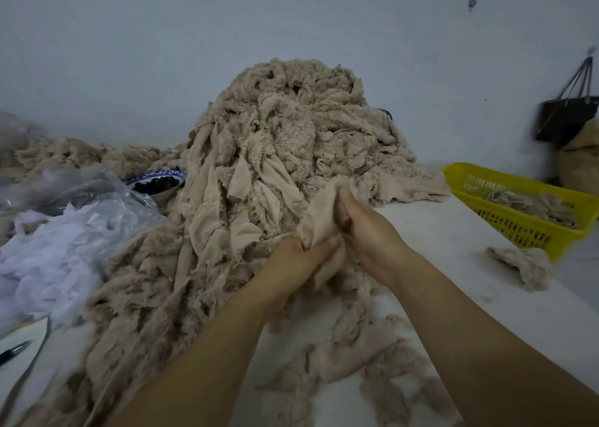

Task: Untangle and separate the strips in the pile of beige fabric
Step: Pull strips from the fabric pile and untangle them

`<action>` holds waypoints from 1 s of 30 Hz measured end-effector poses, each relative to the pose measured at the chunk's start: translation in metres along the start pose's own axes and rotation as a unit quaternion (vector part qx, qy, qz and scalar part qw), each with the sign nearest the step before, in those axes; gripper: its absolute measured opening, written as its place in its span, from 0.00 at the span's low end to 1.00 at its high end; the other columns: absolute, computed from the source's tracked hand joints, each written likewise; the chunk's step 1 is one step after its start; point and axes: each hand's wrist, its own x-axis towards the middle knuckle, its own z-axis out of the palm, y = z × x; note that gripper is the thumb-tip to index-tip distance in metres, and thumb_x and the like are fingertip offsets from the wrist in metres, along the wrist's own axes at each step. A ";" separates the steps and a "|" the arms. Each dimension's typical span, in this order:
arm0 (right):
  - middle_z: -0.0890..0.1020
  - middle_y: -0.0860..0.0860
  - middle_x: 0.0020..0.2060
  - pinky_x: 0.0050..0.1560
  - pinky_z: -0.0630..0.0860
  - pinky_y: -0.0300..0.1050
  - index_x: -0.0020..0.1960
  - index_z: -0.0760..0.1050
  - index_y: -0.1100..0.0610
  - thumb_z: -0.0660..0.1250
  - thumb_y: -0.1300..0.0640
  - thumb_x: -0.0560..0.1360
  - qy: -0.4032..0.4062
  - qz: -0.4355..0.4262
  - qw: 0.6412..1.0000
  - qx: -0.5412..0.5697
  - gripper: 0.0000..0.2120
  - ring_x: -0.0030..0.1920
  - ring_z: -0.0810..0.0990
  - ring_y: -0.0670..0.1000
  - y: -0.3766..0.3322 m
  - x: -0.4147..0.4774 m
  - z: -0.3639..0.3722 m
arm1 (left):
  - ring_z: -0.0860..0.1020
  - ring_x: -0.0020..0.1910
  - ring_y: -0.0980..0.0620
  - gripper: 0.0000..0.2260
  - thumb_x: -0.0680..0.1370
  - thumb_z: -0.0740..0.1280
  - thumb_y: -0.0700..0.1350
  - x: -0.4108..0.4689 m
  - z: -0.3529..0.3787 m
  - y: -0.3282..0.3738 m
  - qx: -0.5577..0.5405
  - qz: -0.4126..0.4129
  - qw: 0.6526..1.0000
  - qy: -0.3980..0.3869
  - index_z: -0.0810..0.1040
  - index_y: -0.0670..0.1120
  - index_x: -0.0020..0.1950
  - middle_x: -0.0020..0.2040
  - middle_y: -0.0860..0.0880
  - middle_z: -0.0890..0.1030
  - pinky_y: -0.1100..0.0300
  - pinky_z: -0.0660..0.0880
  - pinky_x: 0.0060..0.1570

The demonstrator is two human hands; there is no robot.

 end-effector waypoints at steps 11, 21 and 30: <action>0.77 0.32 0.39 0.33 0.68 0.28 0.51 0.70 0.37 0.65 0.45 0.80 -0.025 -0.067 0.941 -0.331 0.04 0.39 0.75 0.33 0.027 -0.008 -0.022 | 0.86 0.44 0.48 0.18 0.84 0.60 0.49 0.002 -0.049 0.029 -0.462 -0.056 0.878 0.113 0.74 0.42 0.71 0.46 0.46 0.86 0.50 0.82 0.47; 0.76 0.54 0.37 0.44 0.71 0.44 0.51 0.73 0.62 0.57 0.55 0.82 -0.028 0.004 0.985 -0.171 0.11 0.40 0.72 0.56 0.016 -0.013 -0.020 | 0.81 0.59 0.46 0.24 0.80 0.61 0.60 0.007 -0.064 0.012 -0.336 -0.129 0.933 0.023 0.77 0.46 0.68 0.61 0.45 0.83 0.48 0.76 0.60; 0.72 0.41 0.31 0.42 0.66 0.46 0.33 0.73 0.44 0.60 0.45 0.68 -0.029 -0.054 0.989 -0.135 0.07 0.34 0.71 0.41 0.005 -0.018 0.001 | 0.81 0.59 0.40 0.28 0.64 0.80 0.57 -0.003 -0.020 0.015 -0.036 -0.084 0.990 -0.103 0.83 0.43 0.58 0.54 0.41 0.85 0.45 0.75 0.64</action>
